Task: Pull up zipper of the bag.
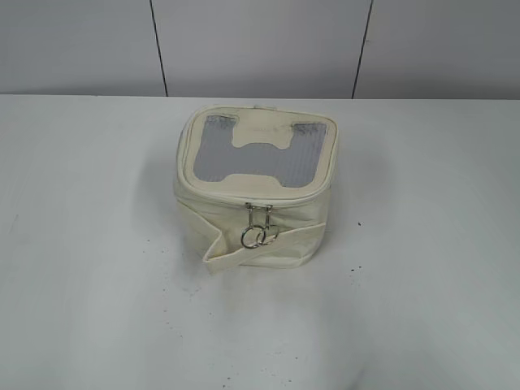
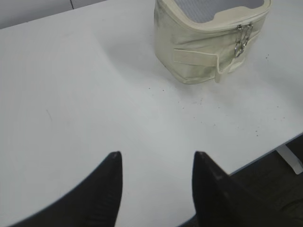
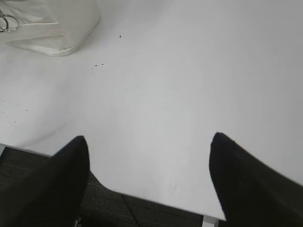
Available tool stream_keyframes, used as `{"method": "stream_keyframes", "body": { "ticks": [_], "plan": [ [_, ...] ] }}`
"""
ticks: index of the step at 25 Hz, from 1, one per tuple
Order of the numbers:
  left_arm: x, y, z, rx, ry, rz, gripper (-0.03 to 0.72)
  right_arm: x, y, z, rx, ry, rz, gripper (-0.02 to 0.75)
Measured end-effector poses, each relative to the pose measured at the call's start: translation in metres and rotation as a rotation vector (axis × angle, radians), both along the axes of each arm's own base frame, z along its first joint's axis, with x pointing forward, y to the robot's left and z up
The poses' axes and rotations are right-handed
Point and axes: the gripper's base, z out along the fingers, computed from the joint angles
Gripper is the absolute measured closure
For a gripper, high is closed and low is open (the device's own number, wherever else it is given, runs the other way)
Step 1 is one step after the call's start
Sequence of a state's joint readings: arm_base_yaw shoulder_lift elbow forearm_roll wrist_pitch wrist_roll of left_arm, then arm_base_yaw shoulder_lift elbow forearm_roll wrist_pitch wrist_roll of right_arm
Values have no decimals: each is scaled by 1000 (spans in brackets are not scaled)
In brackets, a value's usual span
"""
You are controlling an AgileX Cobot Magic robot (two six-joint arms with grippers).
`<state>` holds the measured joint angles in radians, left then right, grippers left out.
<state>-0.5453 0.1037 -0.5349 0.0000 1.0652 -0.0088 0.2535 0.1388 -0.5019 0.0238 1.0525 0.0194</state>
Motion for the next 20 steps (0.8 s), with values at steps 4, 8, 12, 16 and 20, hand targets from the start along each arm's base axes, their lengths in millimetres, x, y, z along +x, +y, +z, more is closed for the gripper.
{"method": "stream_keyframes", "body": {
  "ticks": [4,8,12,16,20],
  "plan": [
    [0,0,0,0,-1,0,318,0,0,0,0,0,-1,150],
    [0,0,0,0,-1,57,318,0,-1,0,1,0,-64,150],
    [1,2,0,0,-1,272,318,-3,-3,0,5,-27,-190,150],
    [-1,3,0,-4,-13,456,318,-15,-4,1,15,-105,-231,150],
    [-11,4,0,-22,-75,509,318,-21,-4,1,21,-147,-231,150]
  ]
}}
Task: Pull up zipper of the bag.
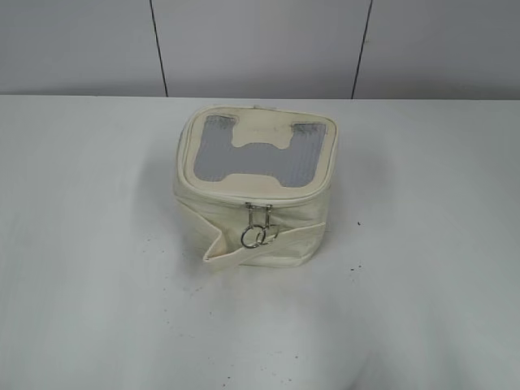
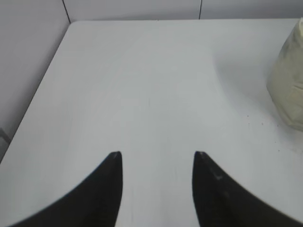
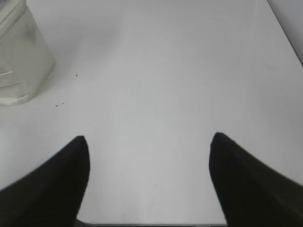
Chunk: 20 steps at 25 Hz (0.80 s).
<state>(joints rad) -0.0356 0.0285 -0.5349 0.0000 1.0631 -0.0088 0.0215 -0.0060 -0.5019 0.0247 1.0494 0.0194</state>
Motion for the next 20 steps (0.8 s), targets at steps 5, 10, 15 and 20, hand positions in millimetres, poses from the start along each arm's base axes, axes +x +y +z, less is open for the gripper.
{"method": "stream_keyframes", "body": {
  "ticks": [5,10,15,20],
  "plan": [
    [-6,0,0,-1,-33,1,318,0,0,0,1,-1,1,150],
    [-6,0,0,-1,-33,1,318,0,0,0,1,-2,1,150],
    [-6,0,0,-1,-33,1,318,0,0,0,1,-2,1,150],
    [-6,0,0,-1,-33,1,318,0,0,0,1,-2,1,150]
  ]
}}
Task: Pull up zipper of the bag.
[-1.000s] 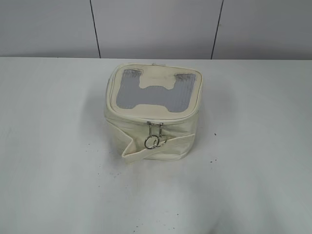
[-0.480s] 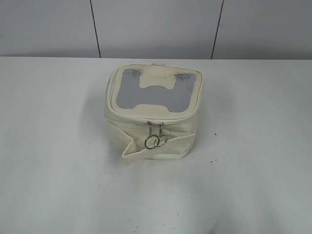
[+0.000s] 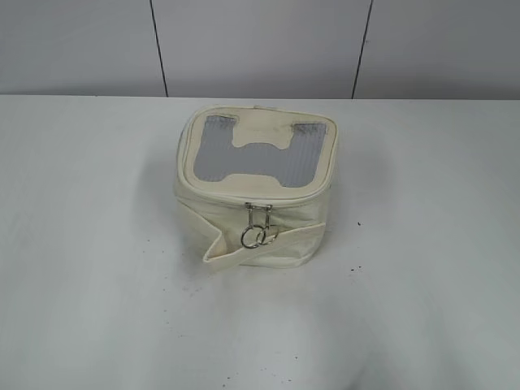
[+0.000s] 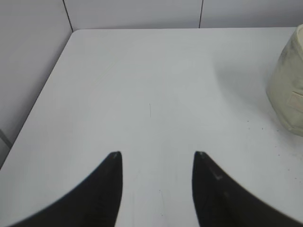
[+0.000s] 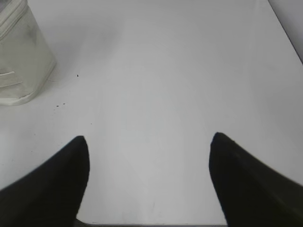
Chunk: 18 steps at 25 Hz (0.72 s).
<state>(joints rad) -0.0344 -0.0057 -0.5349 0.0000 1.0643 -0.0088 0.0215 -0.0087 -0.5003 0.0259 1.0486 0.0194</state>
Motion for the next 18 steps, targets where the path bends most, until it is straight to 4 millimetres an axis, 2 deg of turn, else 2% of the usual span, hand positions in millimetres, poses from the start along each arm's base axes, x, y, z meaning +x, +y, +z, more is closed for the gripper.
{"method": "stream_keyframes", "body": {
  "ticks": [18],
  "plan": [
    [0,0,0,0,0,0,318,0,0,0,0,-1,0,150]
  ]
}}
